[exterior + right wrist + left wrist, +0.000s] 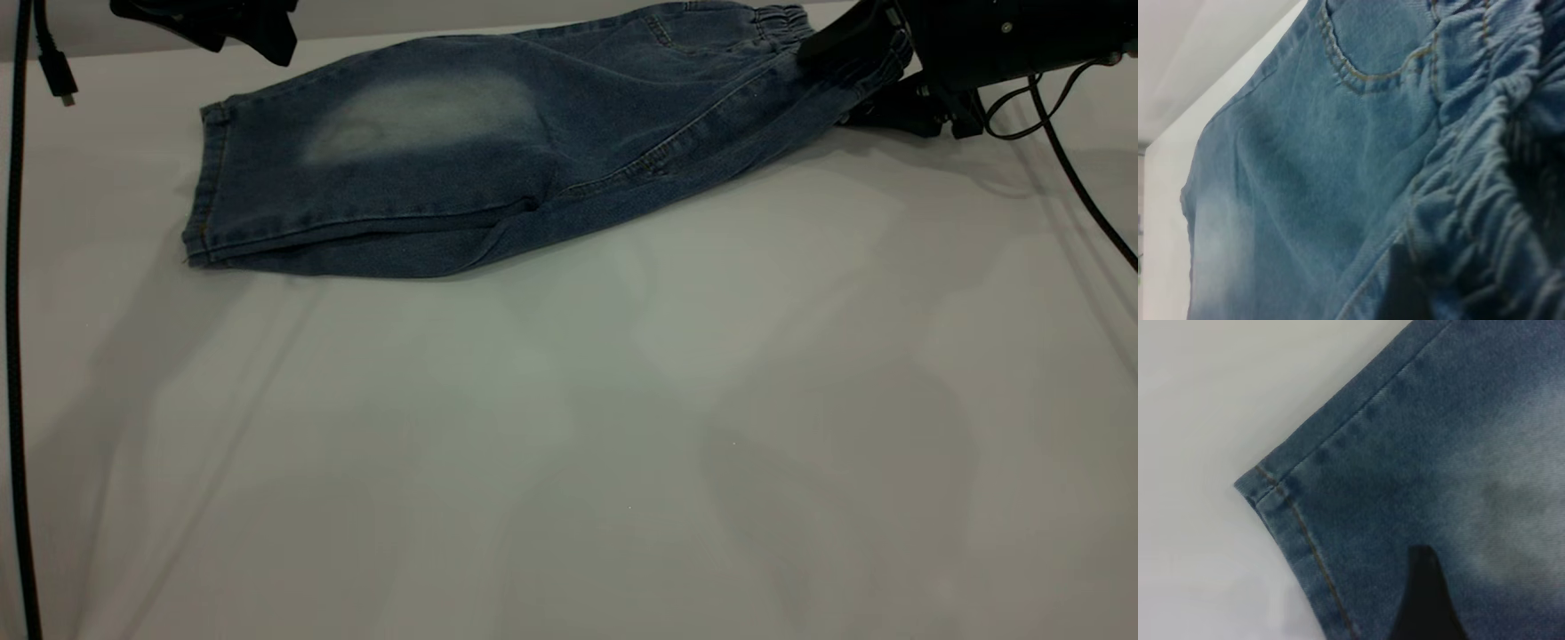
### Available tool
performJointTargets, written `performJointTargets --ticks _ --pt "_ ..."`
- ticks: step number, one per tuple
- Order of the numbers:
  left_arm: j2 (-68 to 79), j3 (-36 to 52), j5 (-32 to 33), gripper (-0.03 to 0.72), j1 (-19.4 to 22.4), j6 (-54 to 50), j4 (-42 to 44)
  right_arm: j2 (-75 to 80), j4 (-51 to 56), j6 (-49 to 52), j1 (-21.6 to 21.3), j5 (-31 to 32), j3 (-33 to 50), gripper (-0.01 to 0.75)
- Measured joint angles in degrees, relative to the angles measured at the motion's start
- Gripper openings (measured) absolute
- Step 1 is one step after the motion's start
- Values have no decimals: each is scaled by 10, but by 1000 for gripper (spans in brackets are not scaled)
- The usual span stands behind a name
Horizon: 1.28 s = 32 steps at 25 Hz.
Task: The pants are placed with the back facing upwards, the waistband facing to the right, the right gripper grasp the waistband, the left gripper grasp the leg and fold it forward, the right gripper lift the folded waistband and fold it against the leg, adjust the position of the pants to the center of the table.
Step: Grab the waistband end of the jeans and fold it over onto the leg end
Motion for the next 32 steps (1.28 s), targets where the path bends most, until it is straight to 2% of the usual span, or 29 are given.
performJointTargets --ticks 2,6,7,14,25,29,32 --pt "0 -10 9 458 -3 1 2 -1 0 -3 0 0 0 352" --pt "1 -51 49 458 -22 10 3 -6 -3 -24 0 -1 0 113" --pt "1 -62 64 458 -29 16 3 -7 -3 -26 0 -1 0 90" --pt "26 -167 144 458 -79 36 3 -7 -13 -26 0 -3 0 90" --pt "213 -412 305 458 -126 35 1 -63 -85 -11 3 -37 1 90" --pt "285 -514 338 458 -148 35 1 -66 -89 -11 9 -38 1 90" --pt "332 -576 338 458 -164 35 1 -66 -91 -11 12 -35 1 90"
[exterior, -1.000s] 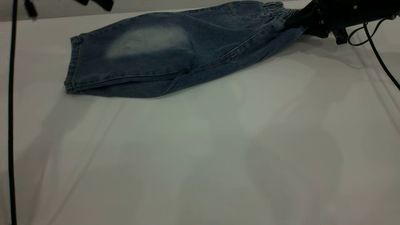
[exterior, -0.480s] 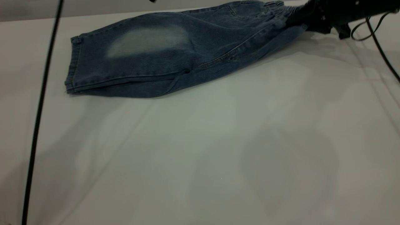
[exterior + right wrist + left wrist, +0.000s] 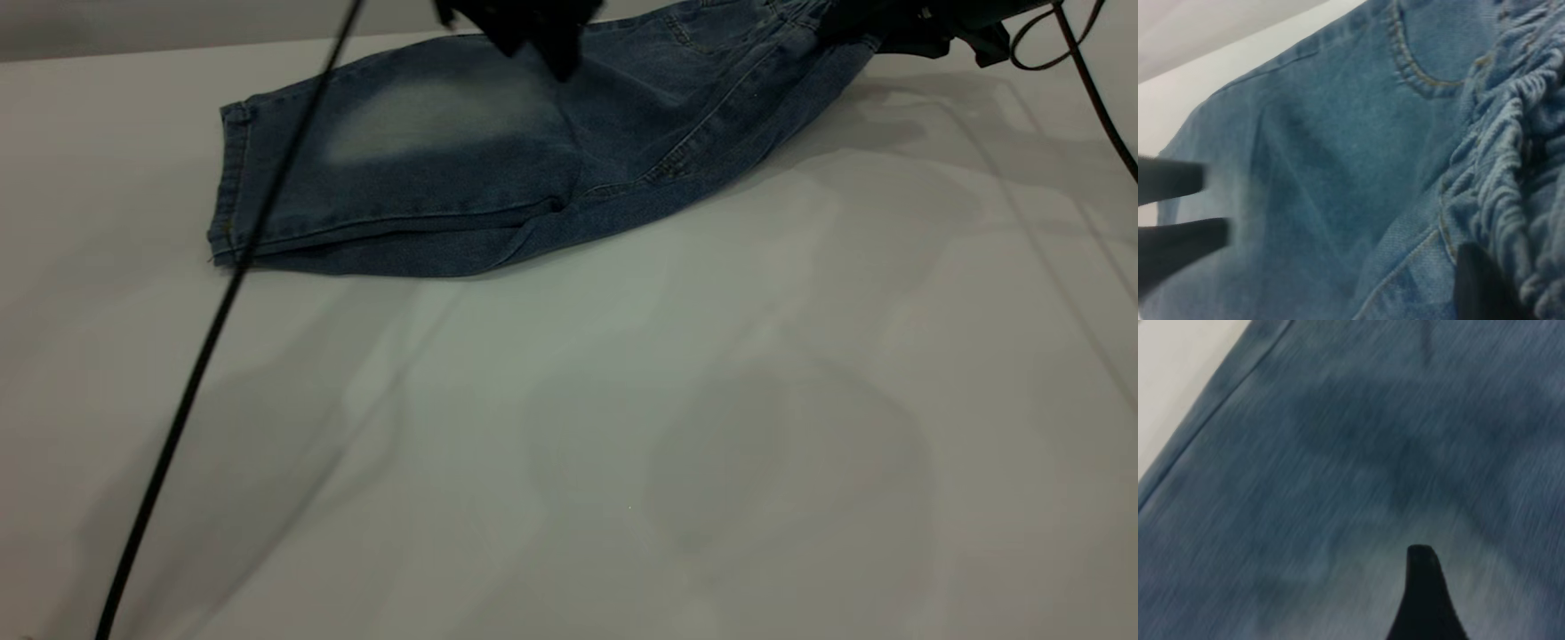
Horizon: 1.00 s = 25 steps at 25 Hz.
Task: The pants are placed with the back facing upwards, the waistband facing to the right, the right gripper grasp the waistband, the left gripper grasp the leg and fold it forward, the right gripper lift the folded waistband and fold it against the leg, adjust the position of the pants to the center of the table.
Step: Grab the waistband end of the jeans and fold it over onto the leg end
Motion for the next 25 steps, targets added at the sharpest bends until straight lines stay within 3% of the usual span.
performJointTargets --ticks 4,18,25 --pt "45 -46 -4 458 -11 0 3 0 -1 -1 6 3 0 90" --pt "79 -48 -9 458 -11 1 4 -41 -3 -1 7 32 0 90" --pt "80 -48 -8 456 -11 1 5 -69 -2 1 40 66 0 90"
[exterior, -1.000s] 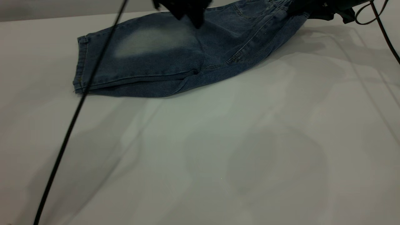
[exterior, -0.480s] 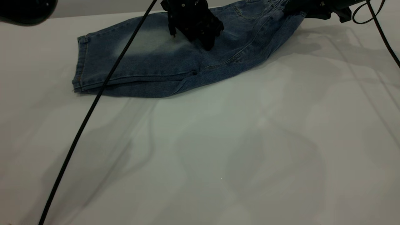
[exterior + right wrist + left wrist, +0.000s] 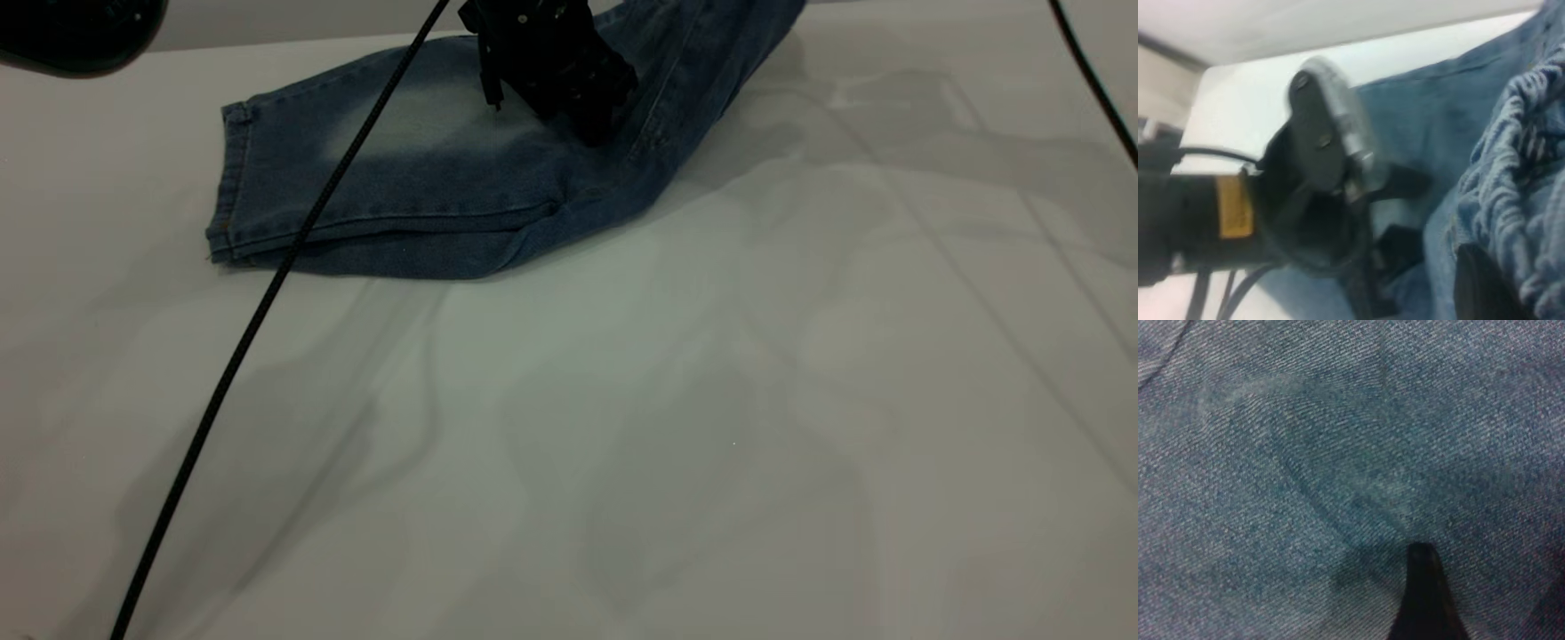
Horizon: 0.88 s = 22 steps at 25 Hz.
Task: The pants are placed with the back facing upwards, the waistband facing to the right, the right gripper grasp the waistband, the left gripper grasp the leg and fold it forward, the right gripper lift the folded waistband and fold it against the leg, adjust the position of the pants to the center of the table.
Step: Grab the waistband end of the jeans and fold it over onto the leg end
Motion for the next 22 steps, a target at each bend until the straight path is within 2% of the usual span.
performJointTargets --ticks 6,10,17,22 --pt "1 -1 5 456 0 0 0 0 -18 3 37 7 0 90" --pt "1 -21 51 456 0 -1 1 1 -18 3 40 7 0 90" --pt "1 -137 163 456 1 -2 16 1 -20 8 40 6 0 90" --pt "-7 -199 175 456 13 -16 35 1 -20 8 40 4 0 90"
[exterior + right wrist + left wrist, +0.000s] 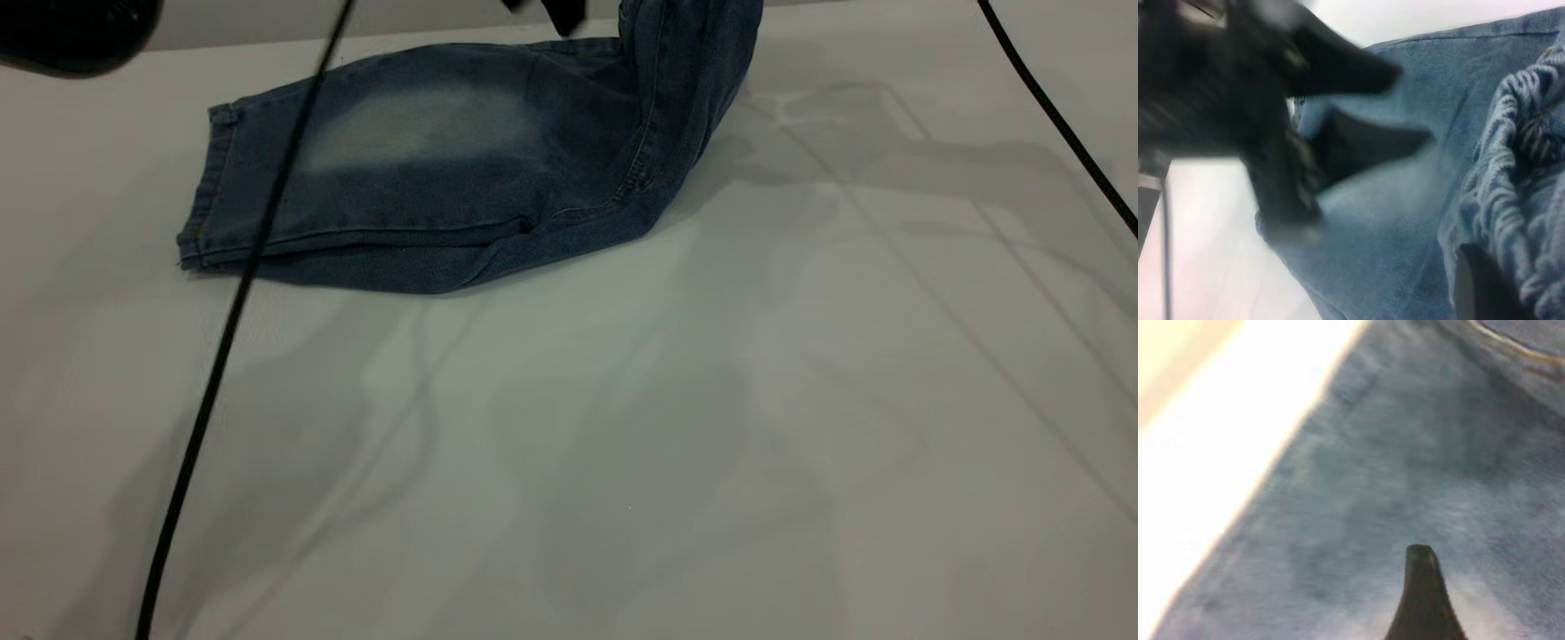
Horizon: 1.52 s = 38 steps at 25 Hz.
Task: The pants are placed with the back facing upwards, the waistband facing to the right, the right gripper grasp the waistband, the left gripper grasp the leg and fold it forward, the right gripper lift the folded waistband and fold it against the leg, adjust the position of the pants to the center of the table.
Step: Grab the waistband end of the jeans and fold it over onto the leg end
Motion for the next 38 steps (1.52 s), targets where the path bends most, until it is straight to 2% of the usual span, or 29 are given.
performJointTargets --ticks 9,17,22,29,38 --pt "-58 80 -4 456 24 -49 9 0 -2 5 0 -7 0 90" --pt "-153 270 -7 456 29 -48 48 0 -3 5 0 -8 0 90" --pt "-150 344 -6 456 54 -55 87 0 -4 7 0 0 0 90" --pt "-138 360 -7 456 101 -48 27 0 -5 7 0 0 0 90" --pt "-104 360 -23 456 108 -43 17 0 -5 7 0 0 0 90"
